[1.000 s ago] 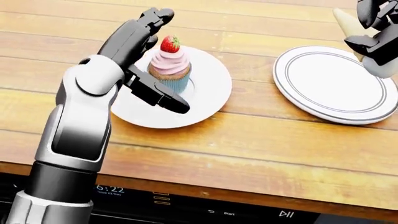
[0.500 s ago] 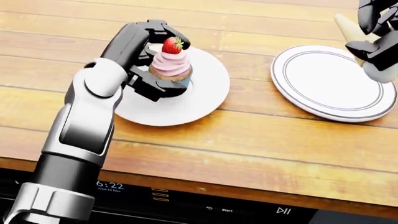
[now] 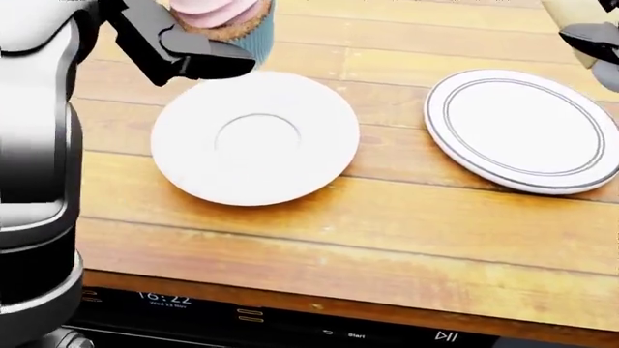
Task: Move the dessert items from the plate to the tray.
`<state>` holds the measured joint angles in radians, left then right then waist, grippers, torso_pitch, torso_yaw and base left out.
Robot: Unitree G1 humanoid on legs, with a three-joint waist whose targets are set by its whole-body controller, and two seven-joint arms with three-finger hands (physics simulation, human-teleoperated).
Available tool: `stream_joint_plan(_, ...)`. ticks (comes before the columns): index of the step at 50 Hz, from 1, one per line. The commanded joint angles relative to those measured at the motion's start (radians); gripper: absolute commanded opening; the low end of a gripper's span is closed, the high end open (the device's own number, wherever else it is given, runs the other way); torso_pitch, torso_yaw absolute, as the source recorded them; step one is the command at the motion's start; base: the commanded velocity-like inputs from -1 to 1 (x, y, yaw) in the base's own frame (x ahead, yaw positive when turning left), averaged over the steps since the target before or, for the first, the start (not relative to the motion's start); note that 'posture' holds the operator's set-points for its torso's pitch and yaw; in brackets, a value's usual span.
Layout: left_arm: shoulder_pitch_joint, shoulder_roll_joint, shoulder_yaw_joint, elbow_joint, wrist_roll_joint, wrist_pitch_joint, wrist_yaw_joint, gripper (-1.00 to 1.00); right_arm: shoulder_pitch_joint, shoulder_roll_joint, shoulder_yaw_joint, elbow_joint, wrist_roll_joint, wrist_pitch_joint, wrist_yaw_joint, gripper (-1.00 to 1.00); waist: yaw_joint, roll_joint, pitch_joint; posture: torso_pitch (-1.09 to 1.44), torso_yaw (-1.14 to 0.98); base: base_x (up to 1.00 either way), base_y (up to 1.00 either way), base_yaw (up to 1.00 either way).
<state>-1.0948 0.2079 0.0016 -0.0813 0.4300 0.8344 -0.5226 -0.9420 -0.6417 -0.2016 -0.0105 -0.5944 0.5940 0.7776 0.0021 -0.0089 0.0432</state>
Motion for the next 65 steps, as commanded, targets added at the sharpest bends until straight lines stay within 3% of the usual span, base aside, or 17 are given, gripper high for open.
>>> stream_joint_plan(1,-0.025,0.027,0.019,-0.062,0.026,0.052,-0.053,-1.00,-0.019,-0.017,-0.014,-0.058,-0.008,-0.001,0.032,-1.00,0.000,0.004,-0.044,0.00,0.00,0.00,0.22,0.00)
stream_joint_plan(8,-0.024,0.081,0.076,-0.137,0.019,0.112,-0.102,-1.00,-0.006,-0.033,-0.024,-0.158,-0.035,0.035,0.105,-1.00,-0.022,-0.054,-0.030,0.00,0.00,0.00,0.64,0.00)
stream_joint_plan(15,-0.032,0.116,0.090,-0.174,-0.023,0.164,-0.077,-1.00,0.016,-0.032,-0.033,-0.221,-0.042,0.044,0.144,-1.00,-0.038,0.014,-0.020,0.00,0.00,0.00,0.78,0.00)
stream_joint_plan(18,-0.021,0.128,0.081,-0.210,-0.028,0.192,-0.083,-1.00,0.011,-0.035,-0.032,-0.250,-0.046,0.057,0.166,-1.00,-0.047,0.110,-0.044,0.00,0.00,0.00,0.83,0.00)
stream_joint_plan(20,-0.027,0.136,0.084,-0.211,-0.032,0.200,-0.085,-1.00,0.009,-0.031,-0.029,-0.266,-0.047,0.063,0.177,-1.00,-0.043,0.059,-0.013,0.00,0.00,0.00,0.91,0.00)
stream_joint_plan(26,-0.020,0.138,0.084,-0.215,-0.041,0.196,-0.077,-1.00,-0.015,-0.016,-0.012,-0.277,-0.067,0.075,0.194,-1.00,-0.007,-0.002,-0.005,0.00,0.00,0.00,0.95,0.00)
stream_joint_plan(28,-0.017,0.140,0.086,-0.215,-0.044,0.195,-0.074,-1.00,-0.017,-0.009,-0.011,-0.277,-0.072,0.073,0.192,-1.00,0.006,-0.057,-0.017,0.00,0.00,0.00,1.00,0.00)
stream_joint_plan(33,0.003,0.141,0.087,-0.233,-0.050,0.194,-0.071,-1.00,-0.013,0.003,-0.009,-0.302,-0.084,0.083,0.205,-1.00,0.006,-0.068,-0.024,0.00,0.00,0.00,1.00,0.00)
stream_joint_plan(38,0.002,0.147,0.089,-0.242,-0.056,0.202,-0.070,-1.00,-0.024,0.008,-0.002,-0.318,-0.097,0.095,0.220,-1.00,0.004,0.009,0.002,0.00,0.00,0.00,1.00,0.00)
stream_joint_plan(40,0.008,0.146,0.085,-0.250,-0.057,0.205,-0.070,-1.00,-0.030,0.014,0.002,-0.319,-0.102,0.095,0.223,-1.00,0.007,0.117,-0.030,0.00,0.00,0.00,1.00,0.00)
stream_joint_plan(49,0.012,0.147,0.084,-0.262,-0.061,0.207,-0.067,-1.00,-0.038,0.018,-0.001,-0.339,-0.110,0.104,0.243,-1.00,0.003,-0.001,0.015,0.00,0.00,0.00,1.00,0.00)
stream_joint_plan(51,0.013,0.147,0.084,-0.268,-0.060,0.213,-0.069,-1.00,-0.041,0.020,-0.003,-0.340,-0.110,0.109,0.243,-1.00,-0.008,-0.053,-0.006,0.00,0.00,0.00,1.00,0.00)
stream_joint_plan(56,0.029,0.146,0.089,-0.267,-0.063,0.201,-0.064,-1.00,-0.035,0.027,-0.002,-0.340,-0.109,0.108,0.235,-1.00,-0.006,-0.065,-0.031,0.00,0.00,0.00,1.00,0.00)
stream_joint_plan(60,0.032,0.148,0.094,-0.260,-0.067,0.194,-0.059,-1.00,-0.034,0.032,0.000,-0.346,-0.109,0.114,0.235,-1.00,-0.009,0.007,-0.003,0.00,0.00,0.00,1.00,0.00)
stream_joint_plan(62,0.031,0.150,0.094,-0.266,-0.067,0.201,-0.059,-1.00,-0.031,0.033,0.001,-0.354,-0.111,0.117,0.237,-1.00,0.000,0.126,-0.036,0.00,0.00,0.00,1.00,0.00)
stream_joint_plan(63,0.029,0.151,0.093,-0.268,-0.068,0.204,-0.059,-1.00,-0.031,0.033,0.001,-0.356,-0.110,0.118,0.239,-1.00,0.004,0.078,-0.012,0.00,0.00,0.00,1.00,0.00)
stream_joint_plan(65,0.031,0.150,0.092,-0.267,-0.070,0.203,-0.057,-1.00,-0.032,0.034,0.003,-0.358,-0.111,0.119,0.240,-1.00,0.013,0.064,-0.013,0.00,0.00,0.00,1.00,0.00)
